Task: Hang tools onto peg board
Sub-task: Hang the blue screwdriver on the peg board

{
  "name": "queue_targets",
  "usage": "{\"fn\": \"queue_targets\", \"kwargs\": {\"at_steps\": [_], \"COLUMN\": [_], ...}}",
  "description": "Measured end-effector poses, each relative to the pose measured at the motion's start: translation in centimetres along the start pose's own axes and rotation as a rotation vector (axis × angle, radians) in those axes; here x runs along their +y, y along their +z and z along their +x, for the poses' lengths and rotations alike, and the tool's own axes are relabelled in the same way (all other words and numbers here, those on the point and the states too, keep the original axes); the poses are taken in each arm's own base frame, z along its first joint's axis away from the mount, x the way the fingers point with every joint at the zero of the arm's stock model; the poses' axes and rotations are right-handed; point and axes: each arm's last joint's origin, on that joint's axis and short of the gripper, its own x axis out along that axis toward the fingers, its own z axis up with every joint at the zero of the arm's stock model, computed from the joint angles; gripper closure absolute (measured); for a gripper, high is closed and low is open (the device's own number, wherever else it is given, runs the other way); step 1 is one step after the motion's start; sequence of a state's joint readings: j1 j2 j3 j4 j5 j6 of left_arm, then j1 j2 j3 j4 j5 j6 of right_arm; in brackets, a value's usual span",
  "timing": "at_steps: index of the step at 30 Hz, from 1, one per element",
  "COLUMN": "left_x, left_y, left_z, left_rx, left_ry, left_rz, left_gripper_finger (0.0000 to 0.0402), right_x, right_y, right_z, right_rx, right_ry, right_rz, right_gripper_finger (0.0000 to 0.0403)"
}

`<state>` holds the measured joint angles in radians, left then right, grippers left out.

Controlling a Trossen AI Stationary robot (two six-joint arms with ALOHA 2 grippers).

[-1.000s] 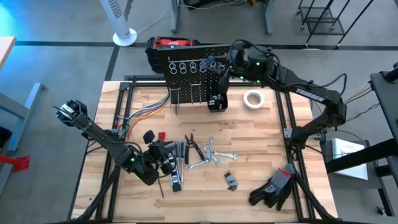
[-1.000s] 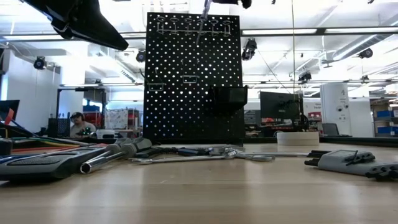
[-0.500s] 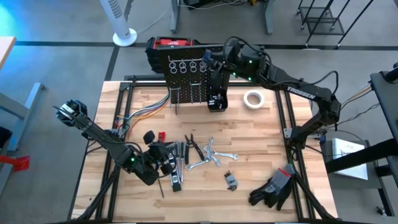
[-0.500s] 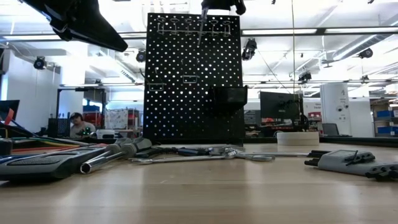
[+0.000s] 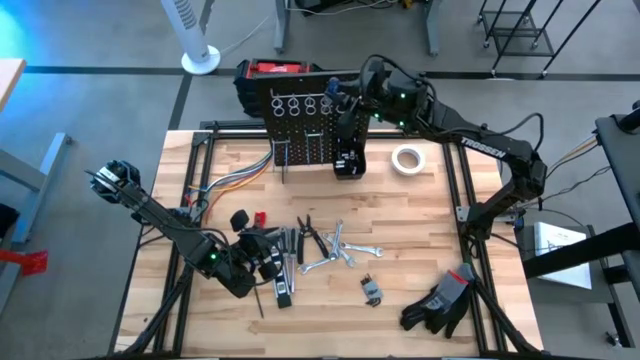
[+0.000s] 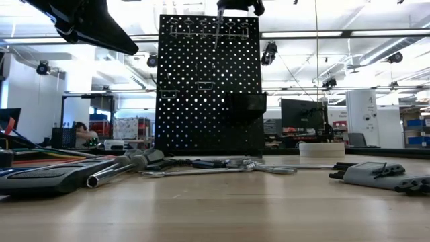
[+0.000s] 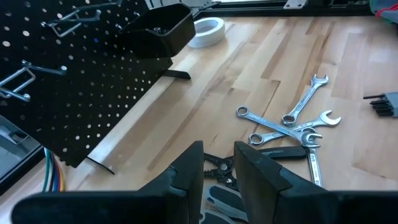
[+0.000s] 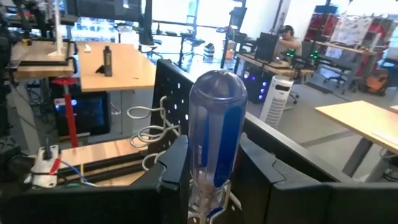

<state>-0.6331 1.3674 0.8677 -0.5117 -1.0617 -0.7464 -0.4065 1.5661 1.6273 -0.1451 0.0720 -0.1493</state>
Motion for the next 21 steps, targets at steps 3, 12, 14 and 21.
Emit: {"fn": "queue_targets", "kwargs": {"at_steps": [3, 12, 14, 21], "left_x": [0.0, 0.1, 0.1, 0.1], "left_y": [0.0, 0.1, 0.2, 0.2], "left_z": [0.1, 0.2, 0.3, 0.3], "left_rx": [-0.002, -0.002, -0.004, -0.005], "left_ry": [0.004, 0.009, 0.009, 0.008], "left_rz": [-0.001, -0.014, -0.019, -0.022], "left_gripper_finger": [0.0322, 0.0322, 0.0322, 0.0322], "right_x": [0.1, 0.2, 0.3, 0.7], "right_y": [-0.1, -0.4, -0.5, -0.9], "right_z": [0.0, 0.5, 0.8, 1.4], "right_rx": [0.005, 0.011, 0.003, 0.006], "right_ry": [0.019, 0.042, 0.074, 0.088], "right_rz": [-0.002, -0.009, -0.011, -0.033], "right_gripper_finger": [0.0324, 0.0292, 0.0292, 0.0291]}}
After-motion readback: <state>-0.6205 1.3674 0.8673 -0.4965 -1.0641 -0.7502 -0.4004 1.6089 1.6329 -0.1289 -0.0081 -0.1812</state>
